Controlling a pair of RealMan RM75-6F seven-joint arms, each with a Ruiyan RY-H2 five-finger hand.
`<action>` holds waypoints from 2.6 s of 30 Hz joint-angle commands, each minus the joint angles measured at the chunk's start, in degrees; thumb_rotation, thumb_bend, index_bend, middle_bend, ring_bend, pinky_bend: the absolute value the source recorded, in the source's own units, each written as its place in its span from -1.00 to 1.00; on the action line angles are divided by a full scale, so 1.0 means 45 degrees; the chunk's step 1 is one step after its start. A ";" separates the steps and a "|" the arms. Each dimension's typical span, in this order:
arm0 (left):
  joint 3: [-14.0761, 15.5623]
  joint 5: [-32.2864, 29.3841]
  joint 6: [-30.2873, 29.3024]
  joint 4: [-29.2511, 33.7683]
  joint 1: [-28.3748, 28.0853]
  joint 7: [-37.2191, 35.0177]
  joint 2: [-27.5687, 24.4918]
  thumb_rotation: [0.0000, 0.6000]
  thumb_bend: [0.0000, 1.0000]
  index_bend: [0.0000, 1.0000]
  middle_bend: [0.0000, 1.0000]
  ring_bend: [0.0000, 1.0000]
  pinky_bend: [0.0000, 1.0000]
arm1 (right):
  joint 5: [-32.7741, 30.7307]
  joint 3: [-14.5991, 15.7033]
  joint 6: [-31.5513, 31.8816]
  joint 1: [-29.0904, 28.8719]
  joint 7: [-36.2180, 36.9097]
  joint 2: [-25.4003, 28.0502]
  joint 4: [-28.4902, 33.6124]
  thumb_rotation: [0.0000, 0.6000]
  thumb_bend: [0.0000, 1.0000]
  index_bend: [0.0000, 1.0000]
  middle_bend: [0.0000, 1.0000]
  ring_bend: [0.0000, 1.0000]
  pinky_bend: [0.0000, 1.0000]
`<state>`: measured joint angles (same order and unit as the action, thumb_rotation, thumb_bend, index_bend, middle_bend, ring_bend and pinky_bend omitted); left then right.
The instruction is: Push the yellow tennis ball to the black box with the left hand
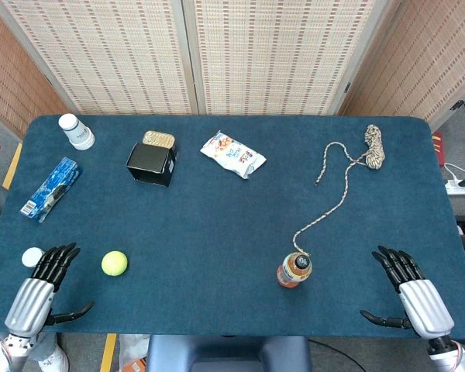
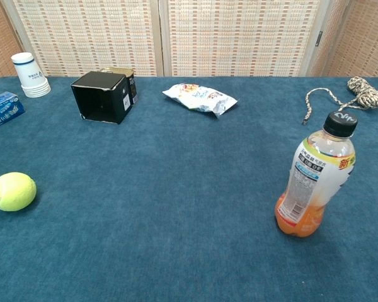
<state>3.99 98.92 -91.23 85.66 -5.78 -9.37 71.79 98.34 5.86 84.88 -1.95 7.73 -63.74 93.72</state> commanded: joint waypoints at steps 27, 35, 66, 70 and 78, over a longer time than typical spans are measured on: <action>-0.0679 0.0728 -0.1881 -0.2226 -0.0015 -0.1213 0.1414 -0.68 -0.68 1.00 1.00 1.00 1.00 | -0.0259 -0.0057 -0.0306 -0.0161 -0.0051 -0.0007 0.0104 0.78 -1.00 -1.00 -1.00 -1.00 -1.00; -0.0047 0.0475 -0.0634 -0.1499 -0.0016 -0.0231 0.0933 1.00 -0.10 1.00 1.00 1.00 1.00 | -0.0167 -0.0013 -0.0209 -0.0130 -0.0014 0.0000 0.0084 0.78 -1.00 -1.00 -1.00 -1.00 -1.00; 0.0523 0.1732 0.0233 -0.8810 -0.1095 -0.0513 0.6160 1.00 0.37 1.00 1.00 1.00 1.00 | 0.0099 0.0085 0.0016 -0.0111 0.0308 0.0105 -0.0045 0.78 -1.00 -1.00 -1.00 -1.00 -1.00; 0.0485 0.1504 0.0301 -0.9377 -0.1214 -0.0887 0.6515 1.00 0.37 1.00 1.00 1.00 1.00 | 0.0075 0.0082 -0.0064 -0.0142 0.0207 0.0092 -0.0001 0.78 -1.00 -1.00 -1.00 -1.00 -1.00; 0.0407 0.1149 0.0395 -1.0110 -0.1524 -0.1408 0.6764 1.00 0.37 1.00 1.00 1.00 1.00 | 0.0031 0.0078 -0.0102 -0.0133 -0.0008 0.0042 0.0077 0.78 -1.00 -1.00 -1.00 -1.00 -1.00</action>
<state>5.72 104.25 -89.61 40.54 -12.39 -15.44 102.02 98.50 6.21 84.44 -2.55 7.71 -63.54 94.05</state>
